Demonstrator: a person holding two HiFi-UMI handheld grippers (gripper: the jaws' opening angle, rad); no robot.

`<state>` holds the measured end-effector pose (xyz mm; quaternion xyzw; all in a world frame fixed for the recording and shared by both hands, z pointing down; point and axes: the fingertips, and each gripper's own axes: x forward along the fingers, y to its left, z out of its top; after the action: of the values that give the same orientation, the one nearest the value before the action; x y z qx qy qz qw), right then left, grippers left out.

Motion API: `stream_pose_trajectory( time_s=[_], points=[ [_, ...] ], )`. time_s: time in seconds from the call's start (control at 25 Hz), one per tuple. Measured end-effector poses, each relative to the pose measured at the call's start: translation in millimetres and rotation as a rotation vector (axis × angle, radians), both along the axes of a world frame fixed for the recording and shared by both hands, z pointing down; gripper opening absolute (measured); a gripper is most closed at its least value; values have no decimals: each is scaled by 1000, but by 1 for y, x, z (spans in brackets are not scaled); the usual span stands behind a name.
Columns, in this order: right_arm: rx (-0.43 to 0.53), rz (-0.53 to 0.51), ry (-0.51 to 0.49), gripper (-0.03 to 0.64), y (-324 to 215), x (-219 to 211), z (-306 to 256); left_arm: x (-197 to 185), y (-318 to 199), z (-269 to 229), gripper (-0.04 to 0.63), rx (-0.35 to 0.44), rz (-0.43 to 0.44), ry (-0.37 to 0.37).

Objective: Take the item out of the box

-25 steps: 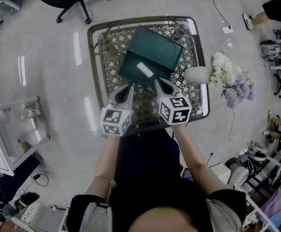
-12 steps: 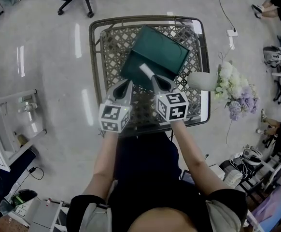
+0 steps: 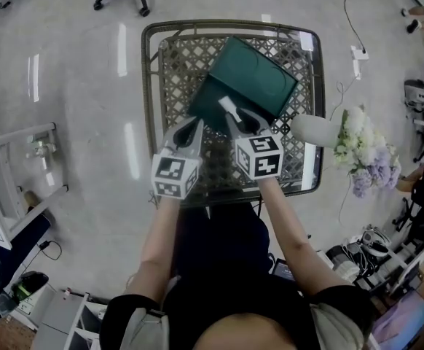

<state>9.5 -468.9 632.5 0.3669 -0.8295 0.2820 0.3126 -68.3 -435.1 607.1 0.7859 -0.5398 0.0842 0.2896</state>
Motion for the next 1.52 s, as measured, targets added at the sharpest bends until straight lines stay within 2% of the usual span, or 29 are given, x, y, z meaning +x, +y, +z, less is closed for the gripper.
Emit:
stream_pose_trajectory(
  time_s=[0.28,0.4,0.92,1.28,1.52],
  points=[
    [-8,-48,89,197,-2,-7,20,-7,-4,2,7,-3,-27,14],
    [-2,-73,124,216,-5,-9,27,-6,-5,-1,6,6,-27,18],
    [-42,-144,225,256,-14,-14,60,-20,-5,6,6,-11,-75,36],
    [-88,-158,261,258,-15,-19,77,-26,-3,16,6,-27,-91,32],
    [-76,-174,313,252,-17,-18,81,-31,-3,18,6,-32,-99,24]
  ],
)
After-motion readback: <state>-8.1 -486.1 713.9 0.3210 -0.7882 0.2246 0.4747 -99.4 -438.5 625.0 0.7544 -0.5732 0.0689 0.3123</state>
